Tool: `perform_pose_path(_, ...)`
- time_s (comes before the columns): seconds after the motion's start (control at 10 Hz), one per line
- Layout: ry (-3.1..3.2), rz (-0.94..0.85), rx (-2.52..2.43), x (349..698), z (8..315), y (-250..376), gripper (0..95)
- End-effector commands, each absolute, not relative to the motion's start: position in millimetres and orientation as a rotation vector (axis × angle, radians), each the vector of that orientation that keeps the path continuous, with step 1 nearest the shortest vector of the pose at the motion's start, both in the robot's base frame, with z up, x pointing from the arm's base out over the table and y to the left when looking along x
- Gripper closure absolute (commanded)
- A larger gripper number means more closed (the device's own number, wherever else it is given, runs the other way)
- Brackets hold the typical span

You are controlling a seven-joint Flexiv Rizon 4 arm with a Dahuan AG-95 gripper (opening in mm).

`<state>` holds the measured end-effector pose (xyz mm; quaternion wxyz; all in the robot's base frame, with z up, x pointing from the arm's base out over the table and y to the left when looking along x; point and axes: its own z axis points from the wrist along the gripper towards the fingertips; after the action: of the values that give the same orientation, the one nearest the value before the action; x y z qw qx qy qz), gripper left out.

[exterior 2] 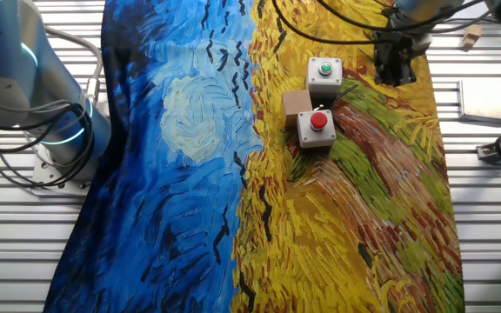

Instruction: Turn the hands of a clock

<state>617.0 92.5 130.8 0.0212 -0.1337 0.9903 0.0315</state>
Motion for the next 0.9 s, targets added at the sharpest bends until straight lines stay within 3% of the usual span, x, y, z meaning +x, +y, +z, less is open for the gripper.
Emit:
perform_pose_path(0.1, 3.062, 0.095, -0.433, 616.4, 129.2, 91.7, 95.0)
perform_pose_path(0.4, 3.036, 0.169, -0.523, 616.4, 129.2, 91.7, 95.0)
perform_pose_path(0.9, 3.034, 0.147, -0.569, 616.4, 129.2, 91.7, 95.0)
